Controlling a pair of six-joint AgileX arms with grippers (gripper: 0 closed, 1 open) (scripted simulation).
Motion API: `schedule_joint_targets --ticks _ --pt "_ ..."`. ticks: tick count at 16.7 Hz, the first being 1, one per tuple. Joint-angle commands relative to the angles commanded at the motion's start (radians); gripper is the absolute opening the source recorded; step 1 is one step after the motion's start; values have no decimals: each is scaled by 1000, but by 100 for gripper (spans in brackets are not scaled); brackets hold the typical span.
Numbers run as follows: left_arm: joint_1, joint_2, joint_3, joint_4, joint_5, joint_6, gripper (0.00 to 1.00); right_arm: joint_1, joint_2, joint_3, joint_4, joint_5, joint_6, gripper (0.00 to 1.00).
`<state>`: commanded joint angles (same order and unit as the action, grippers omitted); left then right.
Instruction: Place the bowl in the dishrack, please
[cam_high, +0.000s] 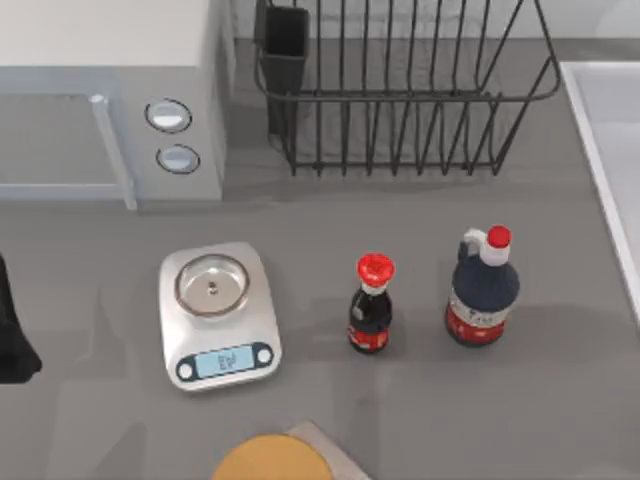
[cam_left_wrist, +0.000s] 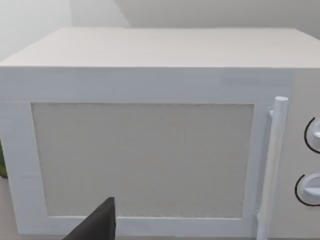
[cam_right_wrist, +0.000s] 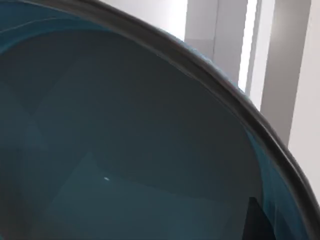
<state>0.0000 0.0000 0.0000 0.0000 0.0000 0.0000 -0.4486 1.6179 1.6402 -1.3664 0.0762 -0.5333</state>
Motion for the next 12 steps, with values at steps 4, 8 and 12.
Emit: schedule_joint_targets --ticks 4,8,12 --pt "0 0 0 0 0 0 100 265 -13 -15 225 176 92 0" --pt "0 0 0 0 0 0 100 586 -39 -49 507 389 213 0" --pt "0 0 0 0 0 0 100 920 -79 -96 809 611 343 0"
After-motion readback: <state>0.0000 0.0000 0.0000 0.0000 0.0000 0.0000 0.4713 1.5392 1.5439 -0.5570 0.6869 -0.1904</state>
